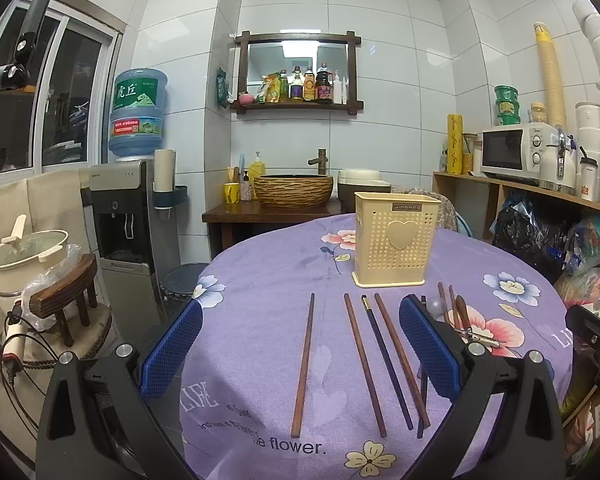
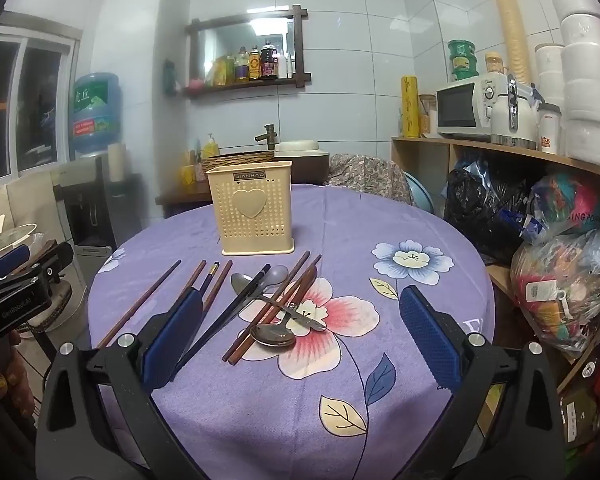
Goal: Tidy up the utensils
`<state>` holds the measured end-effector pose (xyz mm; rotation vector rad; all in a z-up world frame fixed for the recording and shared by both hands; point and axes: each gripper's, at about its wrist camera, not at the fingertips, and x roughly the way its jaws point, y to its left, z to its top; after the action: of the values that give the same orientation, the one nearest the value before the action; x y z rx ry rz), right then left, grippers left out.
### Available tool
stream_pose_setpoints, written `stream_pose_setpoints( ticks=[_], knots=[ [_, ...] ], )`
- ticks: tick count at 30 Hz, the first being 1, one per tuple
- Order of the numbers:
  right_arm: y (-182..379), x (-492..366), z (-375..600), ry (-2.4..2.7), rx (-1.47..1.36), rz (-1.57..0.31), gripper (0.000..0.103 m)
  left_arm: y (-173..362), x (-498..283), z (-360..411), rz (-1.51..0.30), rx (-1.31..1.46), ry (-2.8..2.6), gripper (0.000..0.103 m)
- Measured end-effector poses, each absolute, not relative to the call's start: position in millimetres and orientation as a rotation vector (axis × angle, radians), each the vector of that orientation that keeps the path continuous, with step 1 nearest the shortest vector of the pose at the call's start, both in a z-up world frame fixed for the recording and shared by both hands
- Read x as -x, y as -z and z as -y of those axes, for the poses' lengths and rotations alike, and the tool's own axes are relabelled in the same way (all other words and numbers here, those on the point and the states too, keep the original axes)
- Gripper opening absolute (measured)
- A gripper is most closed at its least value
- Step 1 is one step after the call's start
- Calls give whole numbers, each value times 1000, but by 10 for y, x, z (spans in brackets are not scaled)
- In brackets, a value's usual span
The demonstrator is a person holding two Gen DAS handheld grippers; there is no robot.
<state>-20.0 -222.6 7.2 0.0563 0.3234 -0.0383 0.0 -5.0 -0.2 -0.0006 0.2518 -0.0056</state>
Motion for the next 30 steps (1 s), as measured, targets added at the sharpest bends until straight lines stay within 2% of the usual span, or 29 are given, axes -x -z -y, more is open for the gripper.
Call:
stream_pose_setpoints(
  ticks=[30],
  knots=[
    [-41, 195, 2234, 37, -67, -338, 97, 22, -9, 84, -255, -8, 9, 98]
  ],
)
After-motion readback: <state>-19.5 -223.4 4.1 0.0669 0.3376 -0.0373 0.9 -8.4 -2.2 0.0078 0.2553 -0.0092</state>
